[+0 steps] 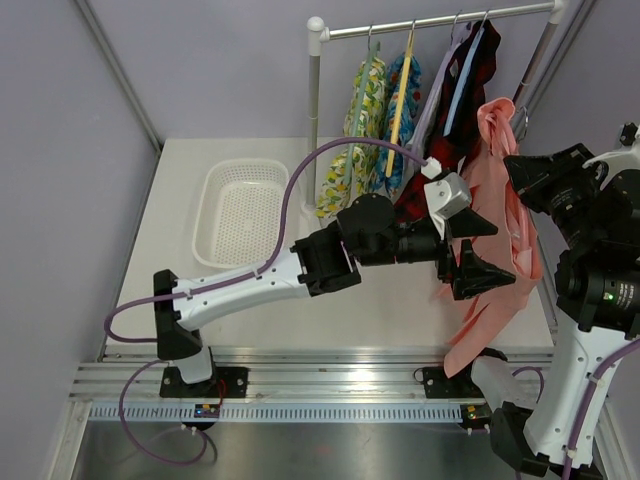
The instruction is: Remove the skirt from the hanger
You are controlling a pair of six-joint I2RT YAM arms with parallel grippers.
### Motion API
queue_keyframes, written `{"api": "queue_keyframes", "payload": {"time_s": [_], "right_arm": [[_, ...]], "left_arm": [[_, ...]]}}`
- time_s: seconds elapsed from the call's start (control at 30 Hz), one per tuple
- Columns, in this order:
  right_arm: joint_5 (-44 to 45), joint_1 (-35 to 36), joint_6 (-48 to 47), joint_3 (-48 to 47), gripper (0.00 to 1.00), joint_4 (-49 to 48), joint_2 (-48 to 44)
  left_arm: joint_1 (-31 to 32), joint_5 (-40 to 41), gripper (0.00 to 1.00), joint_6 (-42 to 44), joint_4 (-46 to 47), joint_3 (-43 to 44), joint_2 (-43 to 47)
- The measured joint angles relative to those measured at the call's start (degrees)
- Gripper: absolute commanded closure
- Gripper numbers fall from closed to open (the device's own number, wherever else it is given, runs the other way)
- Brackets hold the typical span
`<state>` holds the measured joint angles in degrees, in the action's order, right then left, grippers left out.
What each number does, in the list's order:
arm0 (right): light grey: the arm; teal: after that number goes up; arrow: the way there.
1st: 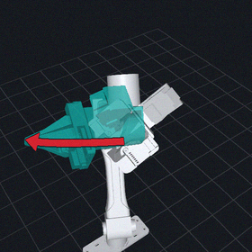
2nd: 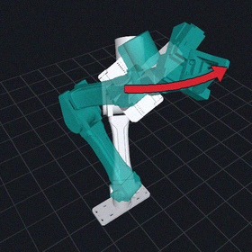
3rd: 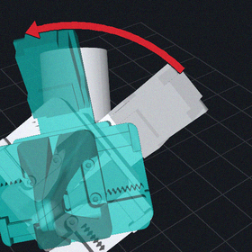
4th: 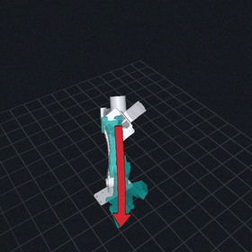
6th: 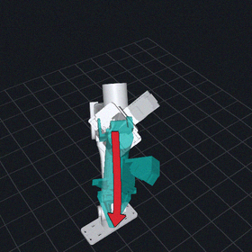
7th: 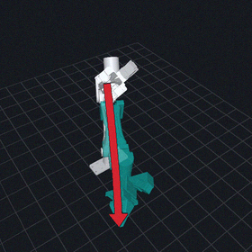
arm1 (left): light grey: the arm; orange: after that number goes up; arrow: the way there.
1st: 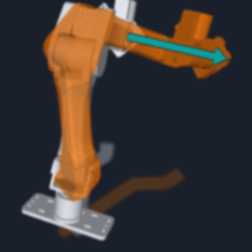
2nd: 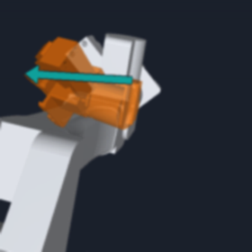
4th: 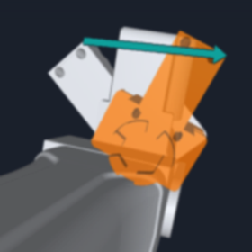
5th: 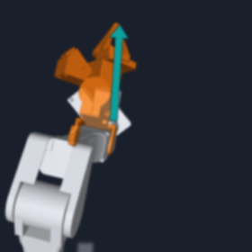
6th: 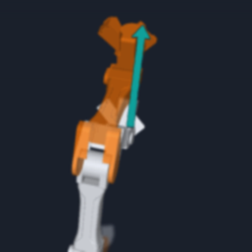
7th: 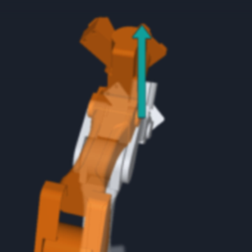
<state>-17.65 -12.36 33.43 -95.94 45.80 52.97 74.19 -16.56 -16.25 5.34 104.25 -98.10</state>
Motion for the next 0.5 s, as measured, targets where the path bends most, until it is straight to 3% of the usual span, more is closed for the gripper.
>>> {"api": "queue_keyframes", "payload": {"time_s": [0.13,0.3,0.4,0.43,0.5], "right_arm": [[-0.02,0.0,-0.24,0.04,1.0,-0.81,-0.04],[0.02,0.0,-1.11,1.29,1.0,-1.57,-1.18],[-0.11,0.0,-1.7,2.21,1.0,-2.1,-2.1],[-0.2,-0.02,-1.75,2.6,1.0,-2.36,-2.38],[-0.7,0.0,-1.77,3.41,1.0,-3.15,-2.82]], "left_arm": [[0.0,5.81,0.01,-3.93,-0.15,0.2,-0.92],[-0.09,12.44,0.09,-8.66,-0.72,0.96,-1.99],[-0.26,14.56,0.17,-11.13,-1.57,2.16,-3.76],[-0.31,15.02,0.26,-11.82,-1.95,2.54,-4.33],[-0.42,15.52,0.34,-12.94,-2.69,2.97,-5.29]]}}
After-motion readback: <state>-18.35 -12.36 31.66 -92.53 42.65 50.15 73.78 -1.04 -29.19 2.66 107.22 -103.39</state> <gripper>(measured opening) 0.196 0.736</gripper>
